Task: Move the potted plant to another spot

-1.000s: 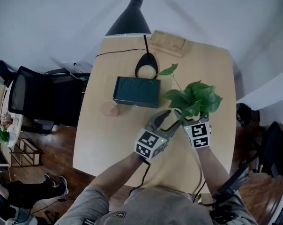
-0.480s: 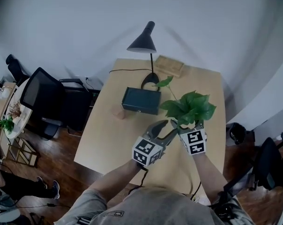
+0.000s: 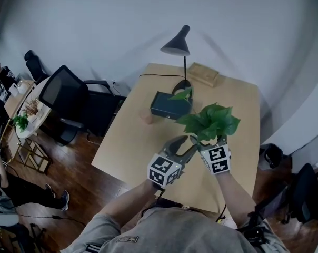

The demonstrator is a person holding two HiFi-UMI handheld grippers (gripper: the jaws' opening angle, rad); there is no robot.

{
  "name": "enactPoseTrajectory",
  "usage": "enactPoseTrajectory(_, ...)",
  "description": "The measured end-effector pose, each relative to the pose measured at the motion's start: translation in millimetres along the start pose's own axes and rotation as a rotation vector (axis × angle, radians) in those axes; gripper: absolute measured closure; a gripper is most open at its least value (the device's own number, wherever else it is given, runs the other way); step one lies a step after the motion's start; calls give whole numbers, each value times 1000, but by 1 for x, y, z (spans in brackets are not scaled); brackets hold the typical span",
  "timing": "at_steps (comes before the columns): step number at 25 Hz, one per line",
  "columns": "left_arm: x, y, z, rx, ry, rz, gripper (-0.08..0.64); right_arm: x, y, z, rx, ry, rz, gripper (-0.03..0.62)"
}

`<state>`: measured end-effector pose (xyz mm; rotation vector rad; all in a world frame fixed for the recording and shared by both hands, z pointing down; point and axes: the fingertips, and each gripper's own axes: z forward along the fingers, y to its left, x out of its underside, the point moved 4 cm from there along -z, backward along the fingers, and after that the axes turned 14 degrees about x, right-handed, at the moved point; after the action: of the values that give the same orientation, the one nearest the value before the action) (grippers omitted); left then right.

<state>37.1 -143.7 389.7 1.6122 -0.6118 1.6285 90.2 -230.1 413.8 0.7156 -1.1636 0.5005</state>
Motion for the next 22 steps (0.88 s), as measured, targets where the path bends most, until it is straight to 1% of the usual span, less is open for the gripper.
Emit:
enactPoseTrajectory(1, 1, 0, -6, -15, -1, 2, 371, 0, 7, 0, -13, -2, 0, 155)
enactPoseTrajectory(2, 1, 1, -13, -33, -3, 4, 389, -1, 13, 1, -25, -4, -2, 155)
enactPoseTrajectory(6, 2, 12, -43, -107, -17, 6, 477, -11, 45, 10, -75, -21, -12, 155)
enactPoseTrajectory(10, 2, 26, -72, -150, -28, 6, 552, -24, 75, 20, -104, -34, -24, 155)
enactPoseTrajectory(13, 2, 32, -92, -152, -25, 6, 560, -31, 97, 25, -115, -34, -29, 155)
enactPoseTrajectory(18, 3, 64, -145, -147, -21, -3, 560, -52, 155, 47, -127, -35, -37, 155)
enactPoseTrajectory(22, 1, 87, -177, -149, -28, -1, 560, -61, 190, 63, -133, -24, -48, 155)
